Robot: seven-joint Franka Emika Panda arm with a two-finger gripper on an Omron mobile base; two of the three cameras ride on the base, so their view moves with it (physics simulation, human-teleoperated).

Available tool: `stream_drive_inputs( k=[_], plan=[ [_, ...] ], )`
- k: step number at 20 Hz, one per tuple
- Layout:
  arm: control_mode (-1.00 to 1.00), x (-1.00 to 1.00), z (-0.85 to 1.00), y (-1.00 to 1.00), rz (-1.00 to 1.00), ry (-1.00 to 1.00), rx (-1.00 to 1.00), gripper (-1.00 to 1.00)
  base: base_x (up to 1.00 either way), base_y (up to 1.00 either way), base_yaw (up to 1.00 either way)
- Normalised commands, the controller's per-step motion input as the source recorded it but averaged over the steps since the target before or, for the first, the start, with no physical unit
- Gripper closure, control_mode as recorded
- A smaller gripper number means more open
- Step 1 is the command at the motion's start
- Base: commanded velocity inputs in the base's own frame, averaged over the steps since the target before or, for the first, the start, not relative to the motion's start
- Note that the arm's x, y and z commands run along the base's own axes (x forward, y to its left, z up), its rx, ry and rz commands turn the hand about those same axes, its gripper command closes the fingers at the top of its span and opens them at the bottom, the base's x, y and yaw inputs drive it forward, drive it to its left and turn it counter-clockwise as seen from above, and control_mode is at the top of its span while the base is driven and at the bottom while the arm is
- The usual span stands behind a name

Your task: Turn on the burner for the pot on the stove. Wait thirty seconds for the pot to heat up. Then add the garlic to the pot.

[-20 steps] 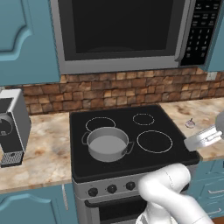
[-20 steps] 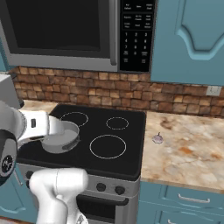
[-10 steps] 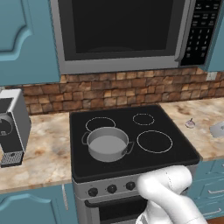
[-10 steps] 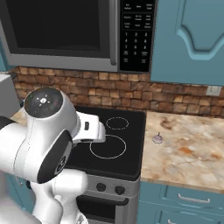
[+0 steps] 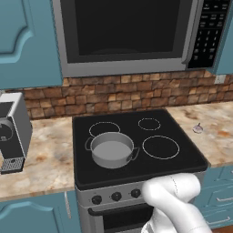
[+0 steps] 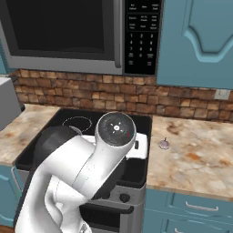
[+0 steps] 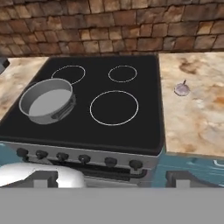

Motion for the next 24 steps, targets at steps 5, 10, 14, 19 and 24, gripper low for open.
stream_drive_inputs(
  k=[5,10,14,19,24],
  plan=[
    [-1.0,0.5,-0.64,-0.38,0.0,-0.19,0.02,-1.0,0.0,0.0,0.0],
    [-1.0,0.71,-0.18,-0.24,0.0,-0.12,0.04,-1.0,0.0,0.0,0.0],
    [-1.0,0.62,-0.06,-0.47,0.0,-0.03,0.08,-1.0,0.0,0.0,0.0],
    [-1.0,0.32,-0.55,-0.23,0.08,-0.18,-0.02,-1.0,0.0,0.0,0.0],
    [-1.0,0.36,-0.21,-0.17,0.11,-0.12,-0.05,-1.0,0.0,0.0,0.0]
  ],
)
